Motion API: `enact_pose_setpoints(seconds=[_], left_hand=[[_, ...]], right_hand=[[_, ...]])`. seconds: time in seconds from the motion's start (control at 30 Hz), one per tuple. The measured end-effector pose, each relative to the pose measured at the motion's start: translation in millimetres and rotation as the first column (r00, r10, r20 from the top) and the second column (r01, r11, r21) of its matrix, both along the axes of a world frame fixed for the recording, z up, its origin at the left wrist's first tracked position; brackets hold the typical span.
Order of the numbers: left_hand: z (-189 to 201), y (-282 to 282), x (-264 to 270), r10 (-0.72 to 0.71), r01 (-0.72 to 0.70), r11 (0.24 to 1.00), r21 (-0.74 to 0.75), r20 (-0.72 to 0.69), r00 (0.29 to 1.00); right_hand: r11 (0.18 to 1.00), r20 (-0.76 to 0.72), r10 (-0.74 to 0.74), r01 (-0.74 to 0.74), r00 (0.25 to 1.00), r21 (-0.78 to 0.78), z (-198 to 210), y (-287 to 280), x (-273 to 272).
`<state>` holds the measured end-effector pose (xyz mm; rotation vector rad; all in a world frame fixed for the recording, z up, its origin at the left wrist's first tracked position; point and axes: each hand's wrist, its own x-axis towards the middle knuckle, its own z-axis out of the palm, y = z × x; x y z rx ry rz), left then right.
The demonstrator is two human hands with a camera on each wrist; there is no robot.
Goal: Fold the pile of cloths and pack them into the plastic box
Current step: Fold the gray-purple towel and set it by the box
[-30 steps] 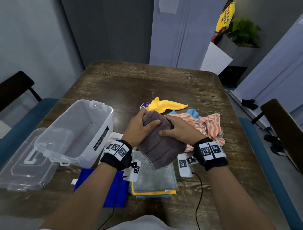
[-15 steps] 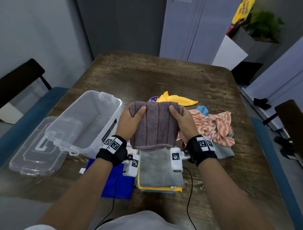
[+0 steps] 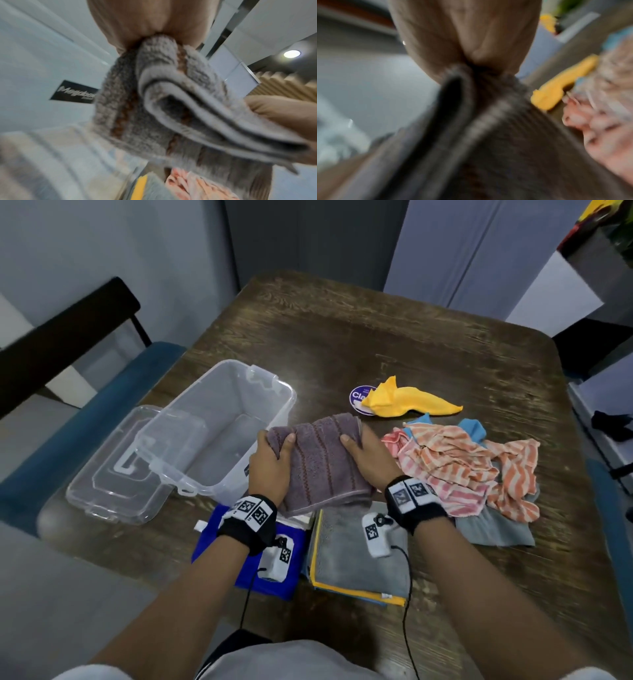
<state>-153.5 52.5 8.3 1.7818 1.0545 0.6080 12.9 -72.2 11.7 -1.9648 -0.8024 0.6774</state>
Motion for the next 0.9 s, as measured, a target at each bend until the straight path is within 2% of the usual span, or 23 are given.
enact_pose_setpoints(seconds=[0.03, 0.1, 0.27, 0.4, 0.53, 0.77, 0.9], left_hand=[[-8, 2, -3, 0.024, -0.025, 0.999, -0.023, -0.031, 0.999], [-18, 4, -6, 0.059, -0.064, 0.996, -0.070, -0.073, 0.996], [-39, 3, -11, 0.138, -0.160, 0.967, -0.198, -0.120, 0.983], [-66, 0, -8, 0.061, -0.094, 0.935, -0.341, -0.105, 0.993], [-115, 6, -13, 0.113, -0.155, 0.850, -0.503, -0.114, 0.987], [-112, 4, -14, 0.255, -0.285, 0.804, -0.522, -0.130, 0.958], [-125, 1, -15, 0.224, -0.286, 0.820, -0.496, -0.182, 0.958]], right_hand=[[0.997, 0.070, 0.046, -0.042, 0.997, -0.065, -3, 9, 2], [0.983, 0.117, 0.113, -0.094, 0.987, -0.160, -11, 26, 6], [0.939, 0.091, 0.273, -0.245, 0.958, -0.243, -35, 59, 21], [0.909, 0.037, 0.331, -0.308, 0.943, -0.279, -49, 79, 43], [0.851, 0.016, 0.435, -0.406, 0.900, -0.334, -59, 97, 51], [0.779, -0.094, 0.513, -0.509, 0.853, -0.366, -101, 128, 47], [0.759, -0.135, 0.524, -0.533, 0.841, -0.373, -116, 127, 45]])
